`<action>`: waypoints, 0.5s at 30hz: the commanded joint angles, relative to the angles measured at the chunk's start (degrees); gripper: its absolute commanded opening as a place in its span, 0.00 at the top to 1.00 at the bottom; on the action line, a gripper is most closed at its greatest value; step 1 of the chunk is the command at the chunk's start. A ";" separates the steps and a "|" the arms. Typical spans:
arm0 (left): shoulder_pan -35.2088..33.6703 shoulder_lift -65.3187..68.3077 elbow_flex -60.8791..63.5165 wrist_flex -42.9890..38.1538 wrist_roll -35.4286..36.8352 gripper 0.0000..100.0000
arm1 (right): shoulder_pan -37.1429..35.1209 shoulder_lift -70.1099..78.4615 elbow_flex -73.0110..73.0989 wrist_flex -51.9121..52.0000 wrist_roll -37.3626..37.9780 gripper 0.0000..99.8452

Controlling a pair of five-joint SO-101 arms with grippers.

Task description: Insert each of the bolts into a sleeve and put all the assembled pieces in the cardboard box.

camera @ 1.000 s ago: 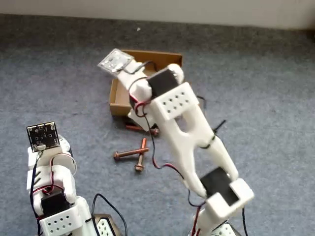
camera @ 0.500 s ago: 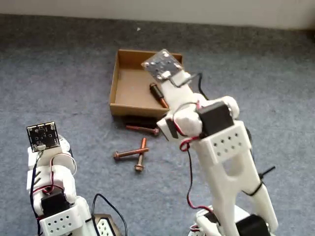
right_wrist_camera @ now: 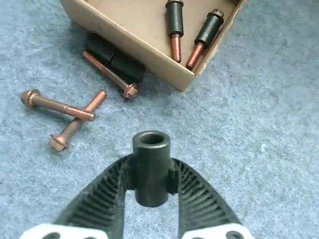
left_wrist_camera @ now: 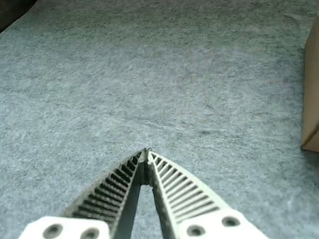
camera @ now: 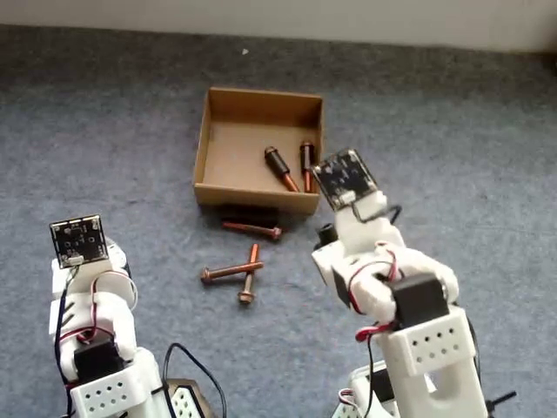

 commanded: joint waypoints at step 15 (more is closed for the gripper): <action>5.58 -0.40 -1.36 -0.88 0.18 0.99 | 12.18 -26.15 30.99 -21.05 -7.03 1.00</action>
